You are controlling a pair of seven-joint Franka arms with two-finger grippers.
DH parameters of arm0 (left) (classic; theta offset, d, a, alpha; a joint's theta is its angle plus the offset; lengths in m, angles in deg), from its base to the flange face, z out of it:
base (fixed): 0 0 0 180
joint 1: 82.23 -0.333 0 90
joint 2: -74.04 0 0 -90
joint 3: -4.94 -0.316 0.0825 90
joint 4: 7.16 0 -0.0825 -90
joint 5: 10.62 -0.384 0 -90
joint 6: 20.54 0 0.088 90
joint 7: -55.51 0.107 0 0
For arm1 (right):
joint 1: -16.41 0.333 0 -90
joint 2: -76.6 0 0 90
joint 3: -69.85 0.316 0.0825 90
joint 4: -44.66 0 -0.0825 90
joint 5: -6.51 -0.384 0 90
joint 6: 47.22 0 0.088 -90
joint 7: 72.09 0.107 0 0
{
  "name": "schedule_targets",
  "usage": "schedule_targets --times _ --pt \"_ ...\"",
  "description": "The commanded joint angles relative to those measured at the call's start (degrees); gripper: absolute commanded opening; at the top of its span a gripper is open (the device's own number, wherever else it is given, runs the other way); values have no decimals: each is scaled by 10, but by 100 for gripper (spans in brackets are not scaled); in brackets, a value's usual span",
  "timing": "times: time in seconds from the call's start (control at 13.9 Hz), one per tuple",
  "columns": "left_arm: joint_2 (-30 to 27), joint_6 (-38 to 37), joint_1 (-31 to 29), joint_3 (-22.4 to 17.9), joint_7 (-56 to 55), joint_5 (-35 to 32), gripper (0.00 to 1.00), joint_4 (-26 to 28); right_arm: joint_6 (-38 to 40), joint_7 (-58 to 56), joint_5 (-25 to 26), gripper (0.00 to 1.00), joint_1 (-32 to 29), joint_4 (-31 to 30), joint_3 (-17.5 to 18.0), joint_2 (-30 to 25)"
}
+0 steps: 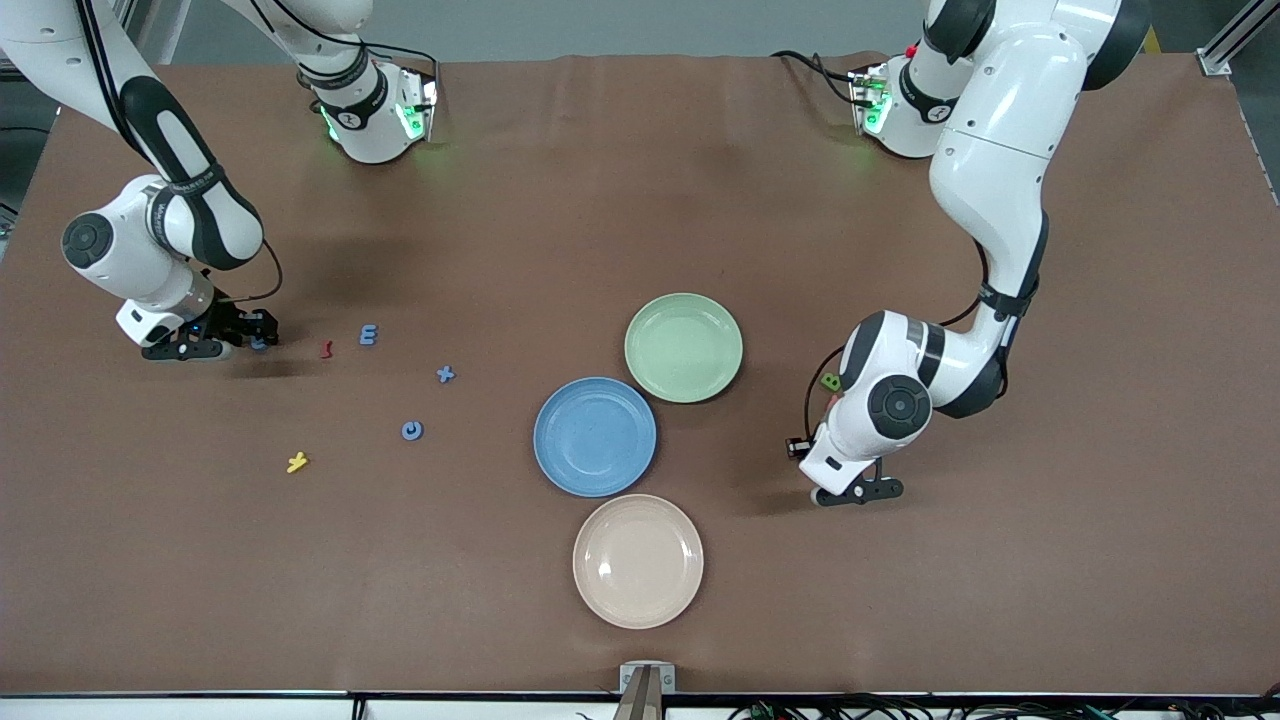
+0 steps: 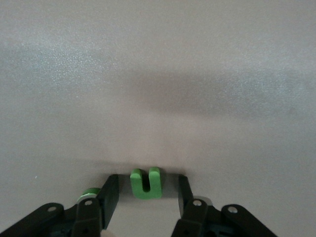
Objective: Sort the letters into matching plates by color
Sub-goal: 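Grasp green u with the left gripper while the right gripper grasps blue a, then carry u to the green plate while the right gripper carries a to blue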
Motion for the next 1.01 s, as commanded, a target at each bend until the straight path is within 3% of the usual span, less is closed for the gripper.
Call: schedule_targets --times 0.0,0.22,0.5,0.72,0.94 --pt "7 5 7 -5 -21 -12 43 -10 -17 -25 -4 66 0 -10 0 4" --pt "7 5 8 -5 -21 -12 28 -10 -17 -25 -4 66 0 -10 0 4" --pt "1 3 8 -5 -23 -12 22 -11 -17 -25 -3 66 0 -10 0 4" --pt "-18 -15 16 -4 -35 -12 22 -10 -7 -26 -4 48 0 -10 0 4" --pt "-50 -66 39 -2 -73 -12 22 -10 -6 -26 -3 23 0 -10 0 4"
